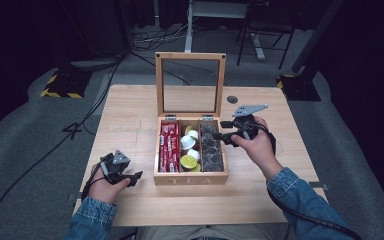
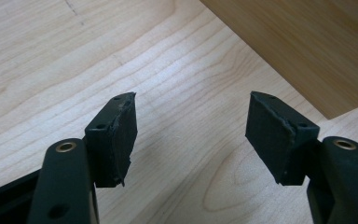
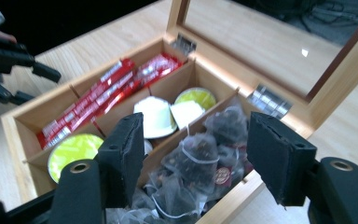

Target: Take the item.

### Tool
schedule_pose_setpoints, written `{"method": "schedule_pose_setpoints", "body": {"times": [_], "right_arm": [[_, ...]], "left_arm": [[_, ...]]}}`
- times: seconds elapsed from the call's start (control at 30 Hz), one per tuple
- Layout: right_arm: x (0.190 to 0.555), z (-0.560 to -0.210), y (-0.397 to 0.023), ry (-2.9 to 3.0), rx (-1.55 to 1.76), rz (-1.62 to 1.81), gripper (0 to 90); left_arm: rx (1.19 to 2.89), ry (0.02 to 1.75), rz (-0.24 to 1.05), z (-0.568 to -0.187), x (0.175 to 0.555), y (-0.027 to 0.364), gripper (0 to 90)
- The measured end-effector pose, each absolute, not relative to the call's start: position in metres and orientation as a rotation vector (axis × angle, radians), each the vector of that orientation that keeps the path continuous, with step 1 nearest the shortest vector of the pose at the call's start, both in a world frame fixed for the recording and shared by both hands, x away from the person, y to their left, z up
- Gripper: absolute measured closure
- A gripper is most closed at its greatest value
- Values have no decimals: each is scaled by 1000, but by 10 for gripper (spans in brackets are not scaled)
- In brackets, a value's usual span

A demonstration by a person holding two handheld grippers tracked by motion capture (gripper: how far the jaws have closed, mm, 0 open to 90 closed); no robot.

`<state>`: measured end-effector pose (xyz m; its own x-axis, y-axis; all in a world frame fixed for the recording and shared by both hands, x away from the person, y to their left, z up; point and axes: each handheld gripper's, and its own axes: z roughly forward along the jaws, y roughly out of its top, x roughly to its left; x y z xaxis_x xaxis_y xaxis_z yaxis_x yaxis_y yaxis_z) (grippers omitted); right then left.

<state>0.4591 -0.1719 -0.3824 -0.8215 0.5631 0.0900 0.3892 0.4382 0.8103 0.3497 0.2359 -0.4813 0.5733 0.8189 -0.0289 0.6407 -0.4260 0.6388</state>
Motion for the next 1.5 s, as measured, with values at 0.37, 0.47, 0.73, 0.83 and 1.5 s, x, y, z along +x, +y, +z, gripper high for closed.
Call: {"method": "schedule_pose_setpoints", "body": {"times": [0.37,0.47,0.73,0.83,1.5], "right_arm": [[467,-419,-157,2585,885,1203,446],[471,-425,-152,2597,897,1172,445],[485,-434,-137,2646,883,1072,452],[487,-438,-133,2664,878,1044,461],[484,-429,-138,2635,827,1095,724]], "left_arm": [[2218,1146,359,-492,354,232,334],[2205,1134,375,-494,355,232,322],[2147,1075,415,-503,355,236,275],[2148,1072,417,-503,356,237,274],[2145,1082,419,-503,357,236,270]]}}
